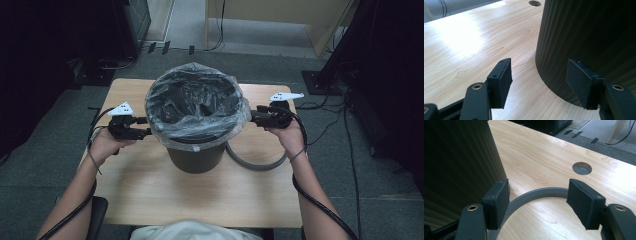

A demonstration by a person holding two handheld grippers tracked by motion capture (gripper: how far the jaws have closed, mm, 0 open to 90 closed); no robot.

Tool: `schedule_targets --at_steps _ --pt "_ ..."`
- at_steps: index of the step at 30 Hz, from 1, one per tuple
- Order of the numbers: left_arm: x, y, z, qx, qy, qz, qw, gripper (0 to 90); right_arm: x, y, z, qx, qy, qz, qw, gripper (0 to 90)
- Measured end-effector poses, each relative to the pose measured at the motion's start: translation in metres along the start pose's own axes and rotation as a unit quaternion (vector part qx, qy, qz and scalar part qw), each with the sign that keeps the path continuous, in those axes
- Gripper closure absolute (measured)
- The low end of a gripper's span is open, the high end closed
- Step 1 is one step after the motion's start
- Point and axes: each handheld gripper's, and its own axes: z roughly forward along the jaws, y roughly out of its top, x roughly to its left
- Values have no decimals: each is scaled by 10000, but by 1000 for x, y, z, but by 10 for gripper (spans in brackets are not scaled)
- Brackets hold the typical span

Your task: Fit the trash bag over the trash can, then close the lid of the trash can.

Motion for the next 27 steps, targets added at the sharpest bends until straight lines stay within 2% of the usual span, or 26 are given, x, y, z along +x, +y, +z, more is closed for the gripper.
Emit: schedule_targets --at_steps 4,8,11,15,20,27 --pt "0 -1 1 -4 4 22 10000 362 -1 -1 0 -34 -33 3 10000 323" --pt "0 -2 1 -6 20 49 10000 361 -3 -5 1 41 -78 -43 10000 315" --pt "0 -3 2 7 12 76 10000 361 -6 -10 2 14 -91 19 10000 315" --pt "-1 -3 3 25 9 66 10000 360 -7 -14 3 37 -114 -7 9999 316" --pt "0 -5 4 32 31 35 10000 358 -11 -22 6 45 -133 76 9999 317" --pt "1 -7 4 50 33 24 10000 358 -16 -31 9 111 -228 2 9997 317"
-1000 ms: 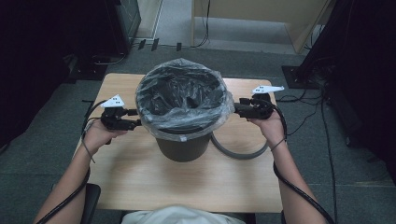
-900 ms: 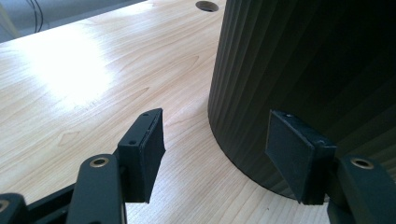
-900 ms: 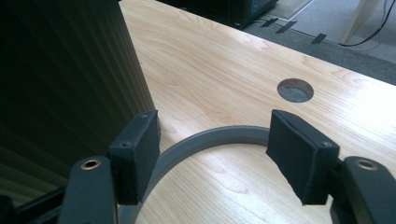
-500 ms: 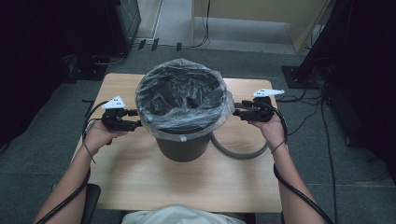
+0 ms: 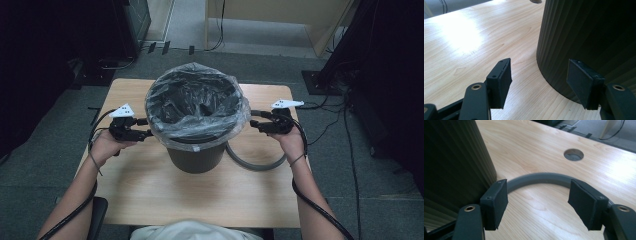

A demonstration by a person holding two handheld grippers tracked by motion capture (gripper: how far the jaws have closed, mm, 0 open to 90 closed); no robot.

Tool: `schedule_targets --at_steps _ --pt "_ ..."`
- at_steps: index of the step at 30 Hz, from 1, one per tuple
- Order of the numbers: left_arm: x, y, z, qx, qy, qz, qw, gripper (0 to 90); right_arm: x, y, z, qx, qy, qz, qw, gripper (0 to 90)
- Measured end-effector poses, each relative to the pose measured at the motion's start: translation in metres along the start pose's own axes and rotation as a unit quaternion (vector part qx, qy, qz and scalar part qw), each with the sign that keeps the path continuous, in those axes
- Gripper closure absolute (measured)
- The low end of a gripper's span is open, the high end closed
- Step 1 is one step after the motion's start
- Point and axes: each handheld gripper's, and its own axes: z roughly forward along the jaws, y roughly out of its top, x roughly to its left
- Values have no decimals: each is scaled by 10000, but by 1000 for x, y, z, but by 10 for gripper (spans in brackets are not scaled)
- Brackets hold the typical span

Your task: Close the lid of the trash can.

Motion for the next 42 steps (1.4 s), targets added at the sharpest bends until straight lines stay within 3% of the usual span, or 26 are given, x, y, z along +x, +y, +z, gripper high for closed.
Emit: schedule_targets --at_steps 19,21,30,42 --pt "-2 -4 3 61 1 148 9999 354 -24 -33 -2 -11 -285 104 9995 335" --pt "-2 -4 3 76 1 168 9998 354 -28 -38 -2 45 -415 51 9991 336" --pt "-1 -5 3 81 8 172 9998 354 -41 -48 -4 -3 -593 214 9980 347" --pt "-1 -6 6 130 -21 205 9997 354 -58 -61 0 -2 -969 477 9942 360"
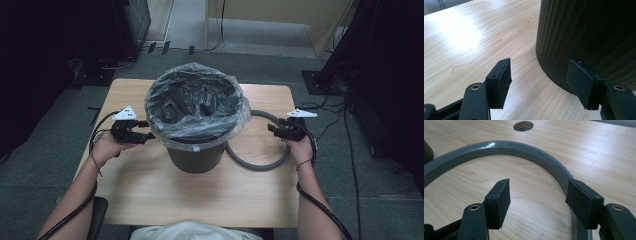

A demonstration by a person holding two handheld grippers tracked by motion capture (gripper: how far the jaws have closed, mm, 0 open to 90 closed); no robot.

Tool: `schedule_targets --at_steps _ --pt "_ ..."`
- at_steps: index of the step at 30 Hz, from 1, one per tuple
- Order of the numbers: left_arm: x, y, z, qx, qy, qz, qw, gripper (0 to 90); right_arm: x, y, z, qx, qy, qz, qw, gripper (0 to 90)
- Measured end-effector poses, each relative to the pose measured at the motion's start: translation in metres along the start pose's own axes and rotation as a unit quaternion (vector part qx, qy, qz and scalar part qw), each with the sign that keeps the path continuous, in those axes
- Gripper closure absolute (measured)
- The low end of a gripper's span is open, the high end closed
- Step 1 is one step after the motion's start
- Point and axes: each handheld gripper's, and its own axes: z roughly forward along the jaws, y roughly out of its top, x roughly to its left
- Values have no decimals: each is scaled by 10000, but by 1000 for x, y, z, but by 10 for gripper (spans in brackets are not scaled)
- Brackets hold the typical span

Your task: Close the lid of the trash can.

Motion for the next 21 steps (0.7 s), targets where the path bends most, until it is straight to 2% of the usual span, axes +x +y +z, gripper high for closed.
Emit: schedule_targets --at_steps 13,21 --pt "0 -1 1 20 -38 42 10000 354 -14 -2 9 107 -179 -122 9997 375" --pt "1 -2 1 -39 -38 -22 10000 354 -27 -1 8 113 -283 -60 9995 377"
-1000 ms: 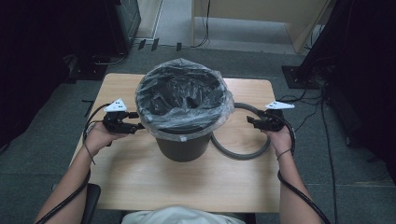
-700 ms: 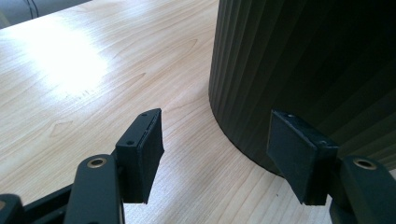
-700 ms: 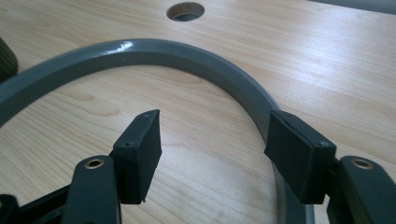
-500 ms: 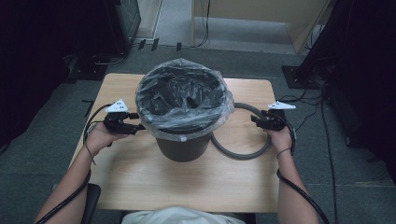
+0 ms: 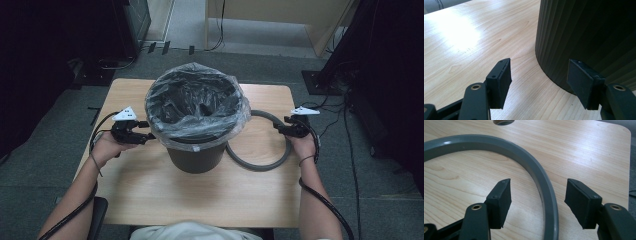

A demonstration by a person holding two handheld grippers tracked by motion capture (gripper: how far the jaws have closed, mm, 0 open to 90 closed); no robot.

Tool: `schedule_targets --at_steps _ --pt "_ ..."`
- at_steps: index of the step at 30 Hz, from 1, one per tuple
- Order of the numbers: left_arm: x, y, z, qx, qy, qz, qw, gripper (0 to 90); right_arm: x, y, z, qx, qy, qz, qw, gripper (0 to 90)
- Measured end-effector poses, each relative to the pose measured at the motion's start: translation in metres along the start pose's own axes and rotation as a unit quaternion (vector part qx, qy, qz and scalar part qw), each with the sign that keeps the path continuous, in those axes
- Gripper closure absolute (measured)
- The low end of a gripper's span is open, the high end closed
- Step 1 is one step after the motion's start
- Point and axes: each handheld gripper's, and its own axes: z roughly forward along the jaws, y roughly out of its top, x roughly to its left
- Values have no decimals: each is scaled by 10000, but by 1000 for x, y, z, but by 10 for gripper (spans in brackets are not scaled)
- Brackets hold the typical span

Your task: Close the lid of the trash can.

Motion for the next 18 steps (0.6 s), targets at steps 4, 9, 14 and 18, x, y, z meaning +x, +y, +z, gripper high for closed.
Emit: schedule_targets --at_steps 4,9,14,18 --pt "0 -1 1 34 -47 -9 10000 354 -5 -4 4 69 -117 -15 9999 379" --pt "0 -2 1 33 -45 -23 10000 354 -6 -10 12 297 -59 -55 9995 380" --pt "1 -2 1 17 -31 -34 10000 354 -4 -11 14 295 -34 -95 9995 383" --pt "0 -3 1 21 -42 -17 10000 355 0 -12 15 238 -87 -71 9997 425"
